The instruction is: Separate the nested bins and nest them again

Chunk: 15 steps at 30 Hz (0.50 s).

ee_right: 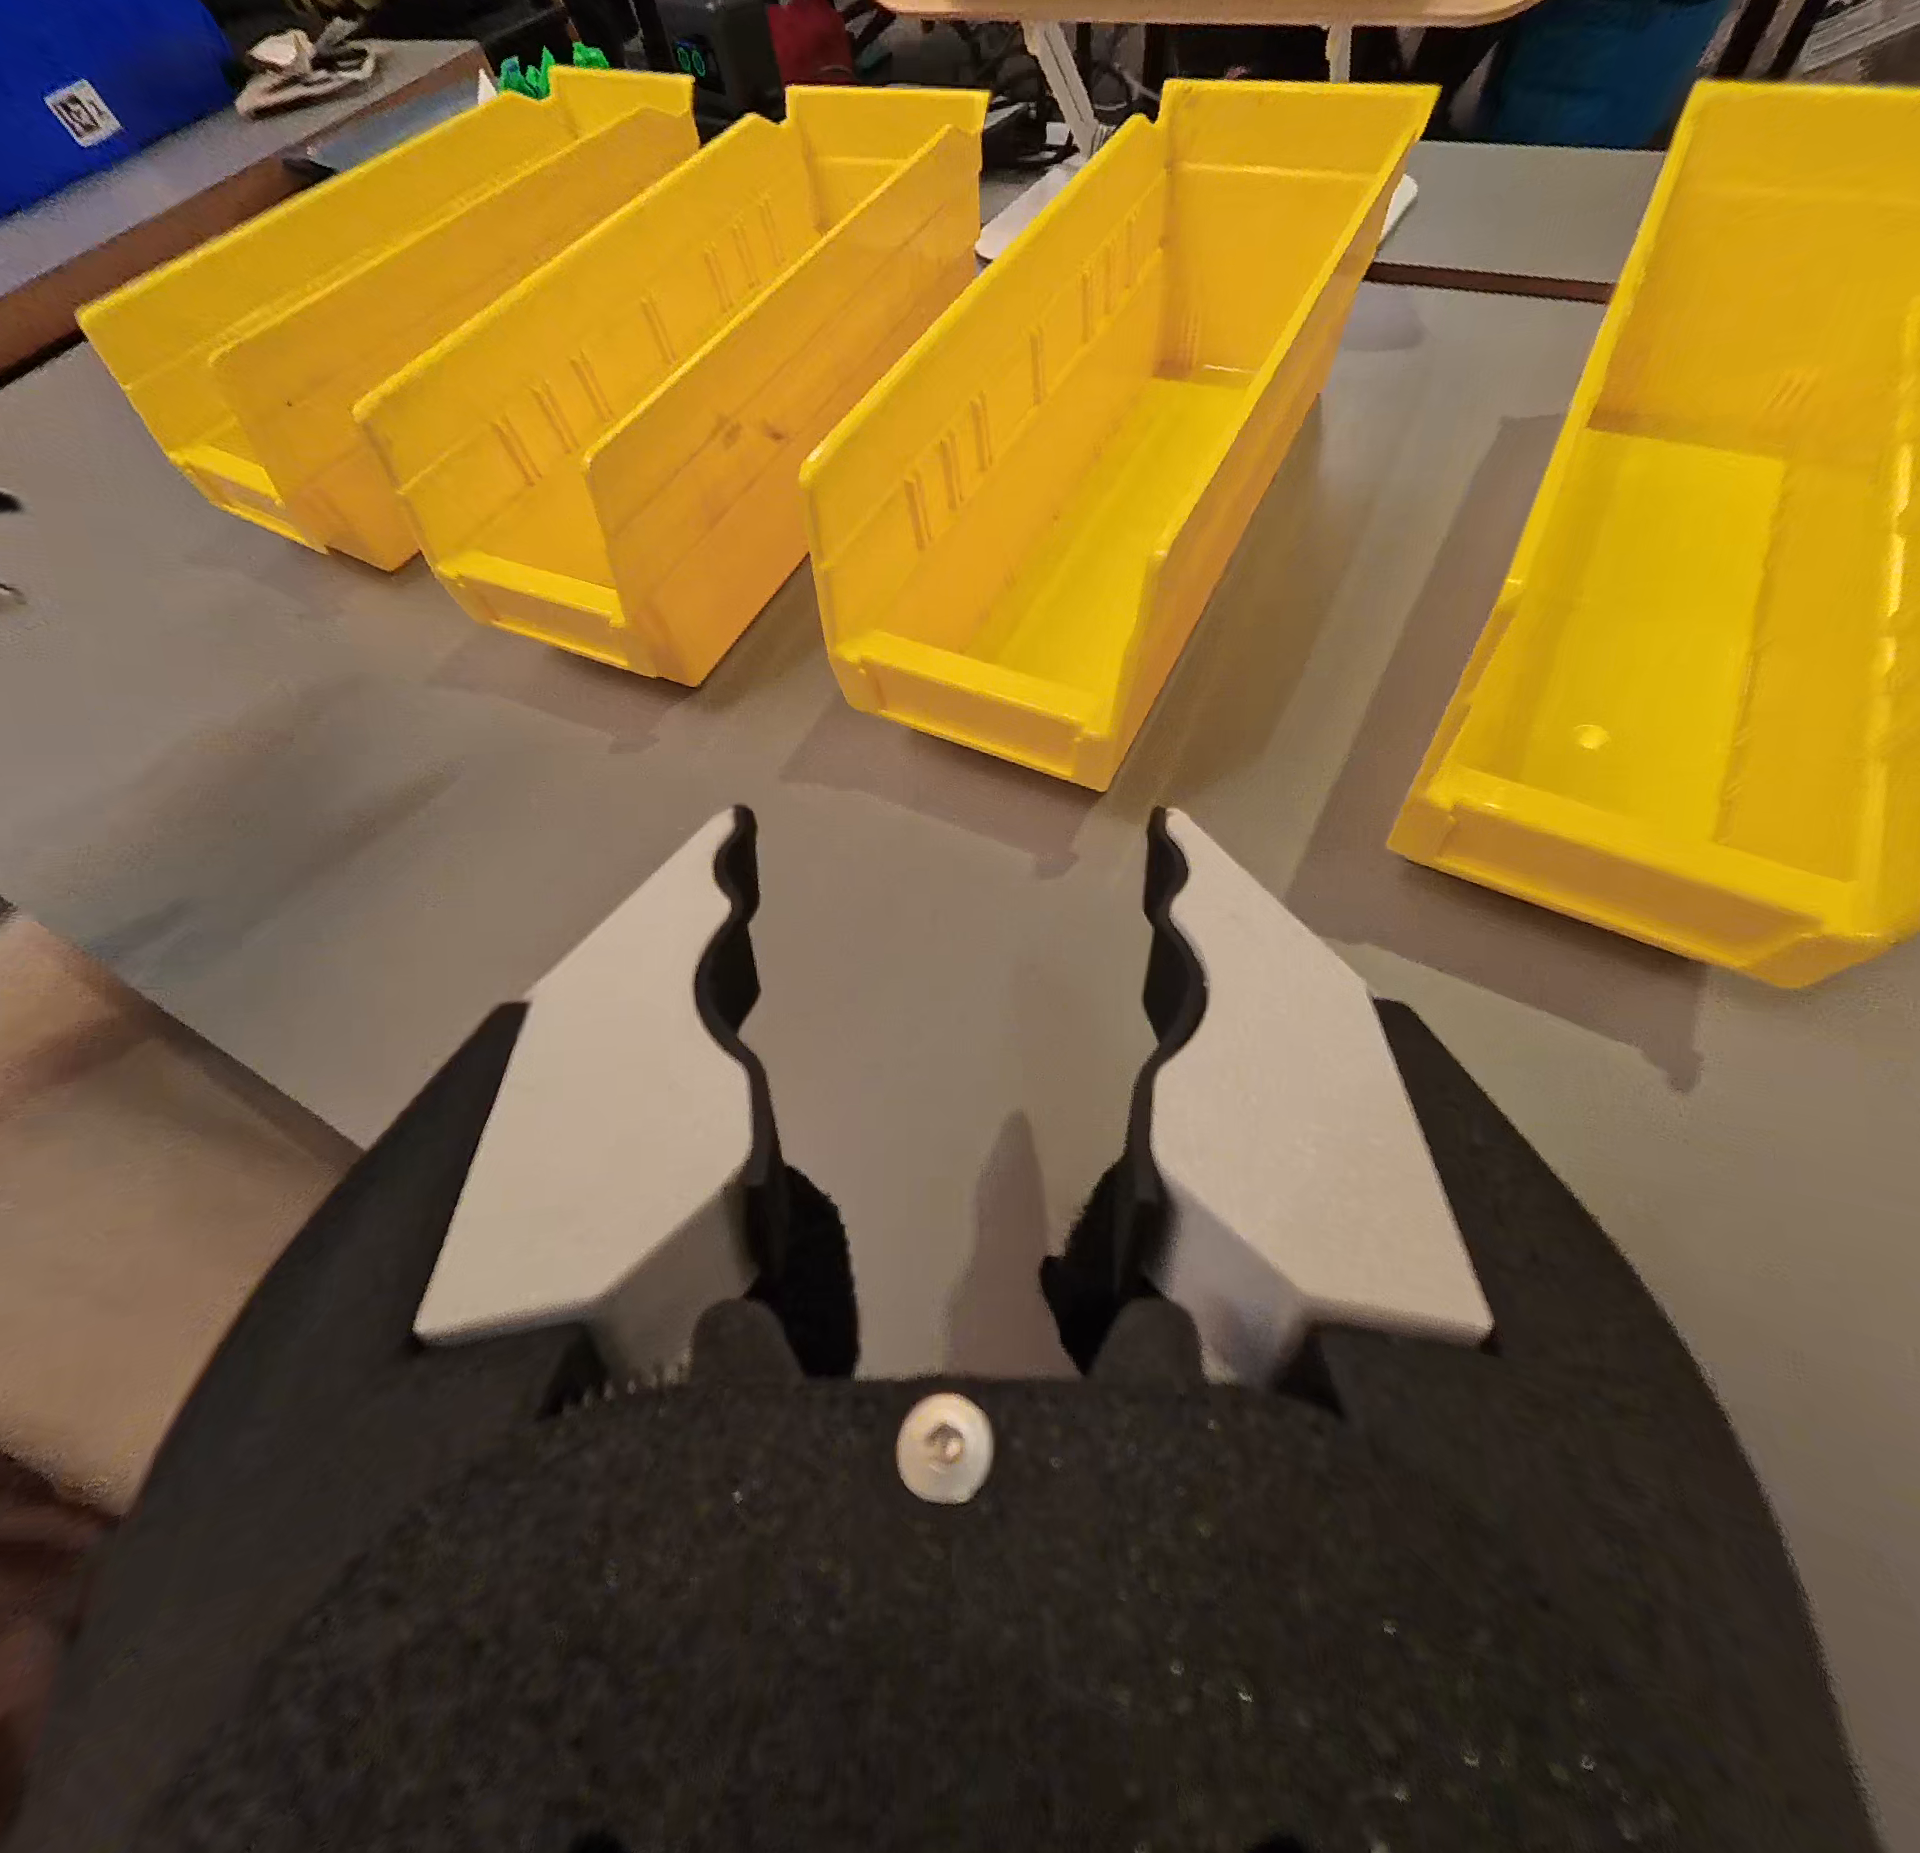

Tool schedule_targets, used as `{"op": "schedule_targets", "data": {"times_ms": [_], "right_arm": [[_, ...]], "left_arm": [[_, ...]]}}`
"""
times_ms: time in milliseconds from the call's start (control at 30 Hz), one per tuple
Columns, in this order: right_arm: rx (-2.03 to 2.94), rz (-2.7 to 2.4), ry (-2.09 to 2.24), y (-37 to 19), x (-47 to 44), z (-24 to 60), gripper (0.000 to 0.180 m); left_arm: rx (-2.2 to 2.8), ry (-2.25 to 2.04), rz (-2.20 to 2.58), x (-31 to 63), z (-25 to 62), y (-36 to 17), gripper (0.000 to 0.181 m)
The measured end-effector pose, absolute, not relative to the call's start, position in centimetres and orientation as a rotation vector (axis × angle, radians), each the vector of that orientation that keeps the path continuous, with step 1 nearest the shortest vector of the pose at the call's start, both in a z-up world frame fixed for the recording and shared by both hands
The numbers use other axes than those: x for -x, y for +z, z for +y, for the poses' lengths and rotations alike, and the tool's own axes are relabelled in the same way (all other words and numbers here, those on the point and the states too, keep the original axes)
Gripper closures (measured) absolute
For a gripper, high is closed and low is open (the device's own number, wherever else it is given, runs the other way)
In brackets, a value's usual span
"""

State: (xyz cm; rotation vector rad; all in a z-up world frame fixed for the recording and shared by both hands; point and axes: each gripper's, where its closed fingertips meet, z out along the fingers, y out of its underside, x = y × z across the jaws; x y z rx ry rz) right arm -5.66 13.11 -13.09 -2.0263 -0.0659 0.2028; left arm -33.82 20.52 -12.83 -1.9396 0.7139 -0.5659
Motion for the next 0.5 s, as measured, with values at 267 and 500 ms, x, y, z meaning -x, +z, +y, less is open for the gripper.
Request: {"op": "schedule_targets", "data": {"times_ms": [267,500], "right_arm": [[1.927,-0.033,-0.094,-13.0,4.5,13.5,0.109],[2.044,-0.080,-0.031,-16.2,6.0,14.3,0.104]], "left_arm": [[2.028,-0.587,0.689,35.4,21.6,-14.5,0.110],[2.029,-0.654,0.720,33.6,21.7,-14.8,0.112]]}}
